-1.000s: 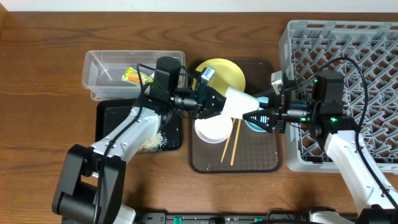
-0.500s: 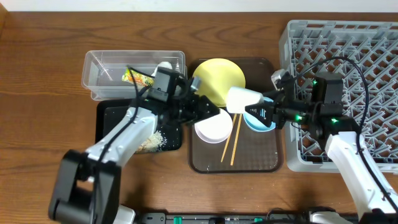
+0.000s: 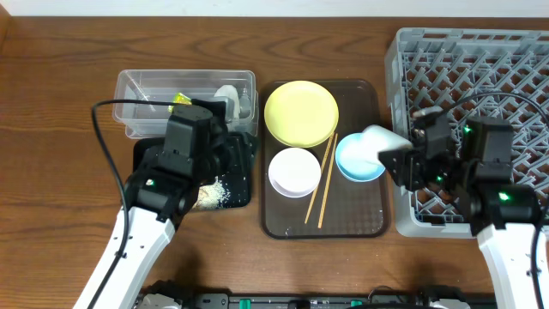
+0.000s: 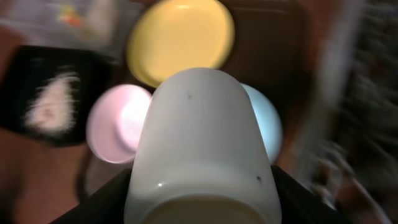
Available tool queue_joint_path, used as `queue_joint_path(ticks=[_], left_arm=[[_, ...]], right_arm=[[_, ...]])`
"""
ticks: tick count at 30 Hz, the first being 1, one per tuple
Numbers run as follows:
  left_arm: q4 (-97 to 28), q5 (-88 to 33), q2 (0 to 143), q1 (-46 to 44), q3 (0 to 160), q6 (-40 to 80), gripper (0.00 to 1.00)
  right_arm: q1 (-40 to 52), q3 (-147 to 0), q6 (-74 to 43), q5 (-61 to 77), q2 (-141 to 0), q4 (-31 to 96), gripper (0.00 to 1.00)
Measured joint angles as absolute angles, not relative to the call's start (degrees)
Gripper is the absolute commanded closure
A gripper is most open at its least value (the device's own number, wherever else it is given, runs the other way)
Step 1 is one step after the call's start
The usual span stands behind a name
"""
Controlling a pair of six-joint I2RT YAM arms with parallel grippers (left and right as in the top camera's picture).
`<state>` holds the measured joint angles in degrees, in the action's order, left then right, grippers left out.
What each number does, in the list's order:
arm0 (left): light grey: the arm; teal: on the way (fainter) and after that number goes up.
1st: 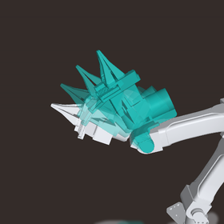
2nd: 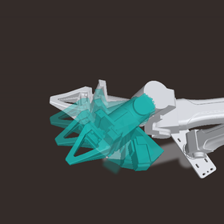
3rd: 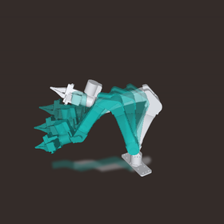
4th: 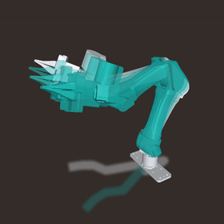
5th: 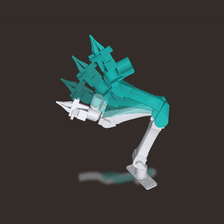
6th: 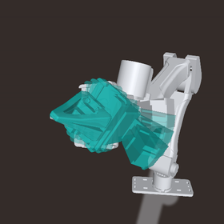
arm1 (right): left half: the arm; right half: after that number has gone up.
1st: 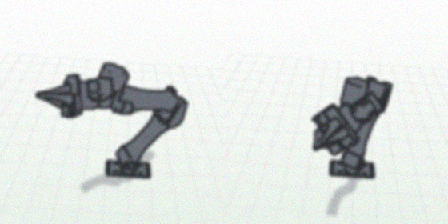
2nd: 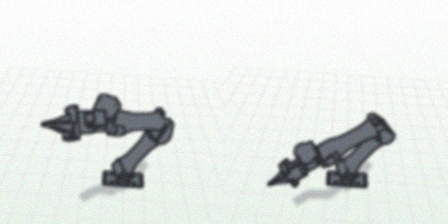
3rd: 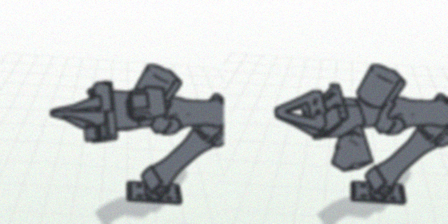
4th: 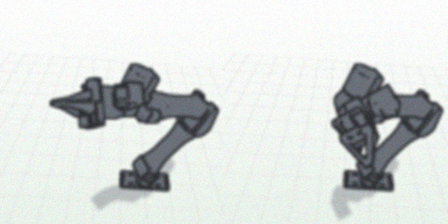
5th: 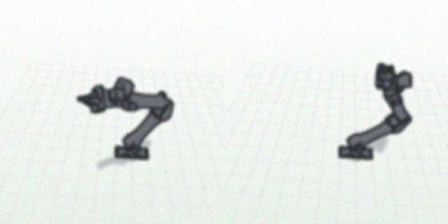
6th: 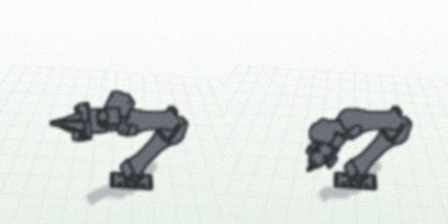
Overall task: Sort waste into correct bins and load items into the dishwasher rack
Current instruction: 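Carry the white cup with the right gripper and place it upside down in the rack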
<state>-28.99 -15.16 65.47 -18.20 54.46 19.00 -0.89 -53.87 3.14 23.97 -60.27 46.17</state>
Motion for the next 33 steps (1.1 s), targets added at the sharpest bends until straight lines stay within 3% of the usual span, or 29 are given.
queue_joint_path(ticks=[12, 25, 33], left_arm=[[-29.7, -7.0, 65.5, -18.2, 54.5, 19.0, 0.43], [-30.1, -6.4, 65.5, -18.2, 54.5, 19.0, 0.43], [-30.2, -6.4, 65.5, -18.2, 54.5, 19.0, 0.43]], right_arm=[[-6.3, -57.8, -3.6, 2.2, -56.2, 56.9, 0.99], [-22.8, -57.8, -5.3, -1.0, -56.2, 61.3, 0.99], [-27.0, -57.8, -5.7, -1.3, -56.2, 61.6, 0.99]])
